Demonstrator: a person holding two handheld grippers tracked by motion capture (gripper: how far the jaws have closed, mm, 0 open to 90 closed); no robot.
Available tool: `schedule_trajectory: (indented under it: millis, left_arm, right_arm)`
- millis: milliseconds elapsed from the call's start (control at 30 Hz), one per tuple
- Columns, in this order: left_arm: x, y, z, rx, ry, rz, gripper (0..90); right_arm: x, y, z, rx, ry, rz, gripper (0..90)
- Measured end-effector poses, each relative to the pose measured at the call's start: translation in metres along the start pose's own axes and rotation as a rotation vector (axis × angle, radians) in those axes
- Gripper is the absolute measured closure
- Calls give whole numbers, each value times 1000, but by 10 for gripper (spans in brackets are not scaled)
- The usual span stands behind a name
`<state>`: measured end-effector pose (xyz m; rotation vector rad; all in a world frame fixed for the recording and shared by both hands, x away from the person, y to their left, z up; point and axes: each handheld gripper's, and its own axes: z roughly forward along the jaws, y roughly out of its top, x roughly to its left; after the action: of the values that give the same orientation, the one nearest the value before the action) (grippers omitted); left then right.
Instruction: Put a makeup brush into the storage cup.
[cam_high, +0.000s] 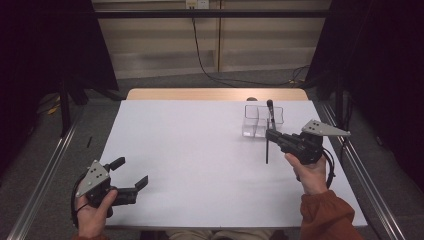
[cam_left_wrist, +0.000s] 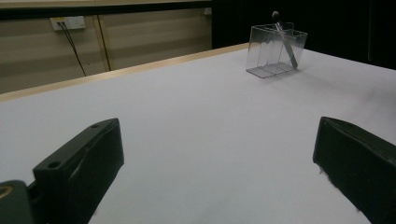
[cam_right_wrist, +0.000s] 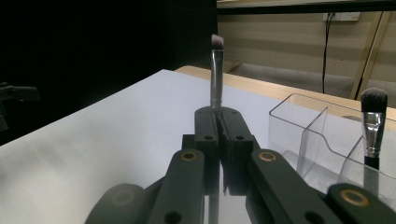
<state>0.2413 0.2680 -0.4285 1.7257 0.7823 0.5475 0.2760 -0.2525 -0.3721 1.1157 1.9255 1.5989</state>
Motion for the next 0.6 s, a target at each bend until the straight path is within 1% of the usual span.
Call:
schedule_trajectory:
  millis: [433,600]
  left_arm:
    - [0,0,0,0,-1,1,19]
    - [0,0,1,2,-3,5,18]
  right_arm:
    - [-6,15,5,-18,-22,-15,870]
    - [-8,25,7,-21,-21,-37,870]
